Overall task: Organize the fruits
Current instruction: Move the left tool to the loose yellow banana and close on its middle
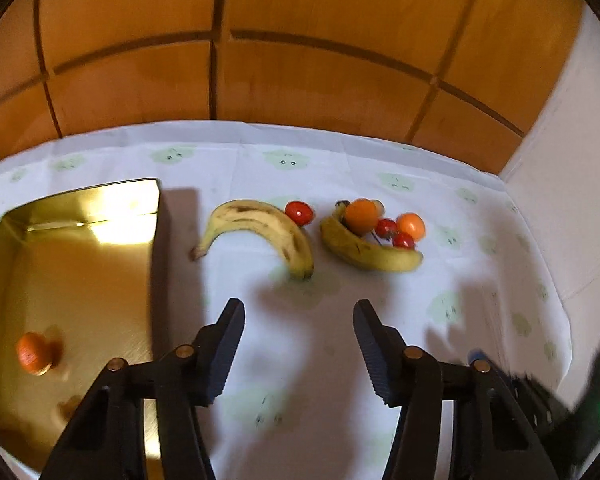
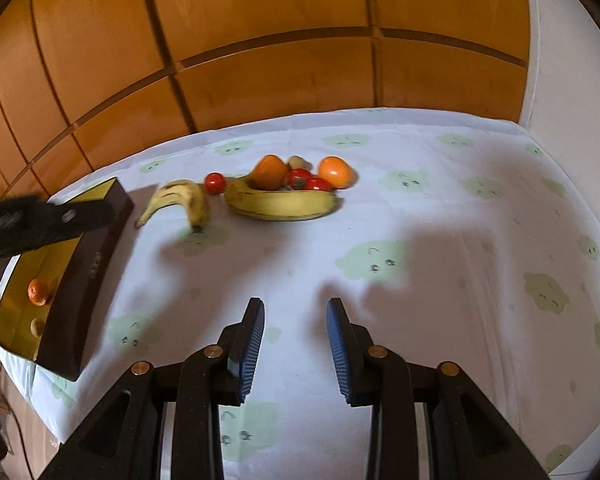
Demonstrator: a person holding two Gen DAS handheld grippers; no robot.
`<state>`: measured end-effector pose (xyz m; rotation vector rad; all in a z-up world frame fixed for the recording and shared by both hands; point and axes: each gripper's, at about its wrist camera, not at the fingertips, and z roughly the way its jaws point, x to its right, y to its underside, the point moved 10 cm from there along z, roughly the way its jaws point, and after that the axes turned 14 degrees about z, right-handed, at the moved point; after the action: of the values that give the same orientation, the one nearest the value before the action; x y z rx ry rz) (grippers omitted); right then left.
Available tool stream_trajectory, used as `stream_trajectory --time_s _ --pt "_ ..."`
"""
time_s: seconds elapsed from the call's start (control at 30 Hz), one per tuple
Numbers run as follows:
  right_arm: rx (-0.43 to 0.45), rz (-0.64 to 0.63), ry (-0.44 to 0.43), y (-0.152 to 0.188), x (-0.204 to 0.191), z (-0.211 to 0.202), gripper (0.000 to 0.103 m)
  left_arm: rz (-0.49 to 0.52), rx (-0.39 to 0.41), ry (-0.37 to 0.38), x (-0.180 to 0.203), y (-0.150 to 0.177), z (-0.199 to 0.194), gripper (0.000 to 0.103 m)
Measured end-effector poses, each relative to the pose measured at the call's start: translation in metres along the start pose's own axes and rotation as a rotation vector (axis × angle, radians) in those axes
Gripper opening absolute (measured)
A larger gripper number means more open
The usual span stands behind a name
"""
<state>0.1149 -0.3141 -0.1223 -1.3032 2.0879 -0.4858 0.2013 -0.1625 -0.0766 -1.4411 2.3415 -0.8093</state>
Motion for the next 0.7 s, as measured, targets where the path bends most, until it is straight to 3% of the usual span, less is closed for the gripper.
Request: stream_trajectory --time_s 0.1,0.27,0.5,0.7 --pt "-0.001 0.011 0.003 -0.003 0.009 0.002 0.033 -0.059 -0.018 0.014 -0.004 -0.012 0.024 0.056" --pt "0.001 0.030 0.010 -0.007 0.023 0.004 0.033 -0.130 -0.057 -0.028 -0.017 -0.019 0.061 0.058" --pt "-0.013 0.049 0.019 -0.010 0.036 0.011 0.033 -0.158 -0.078 -0.070 -0.027 -0.031 0.097 0.062" --pt "-0.020 0.053 0.029 -0.011 0.042 0.016 0.033 -0.181 -0.116 -0.047 -0.027 -0.027 0.124 0.060"
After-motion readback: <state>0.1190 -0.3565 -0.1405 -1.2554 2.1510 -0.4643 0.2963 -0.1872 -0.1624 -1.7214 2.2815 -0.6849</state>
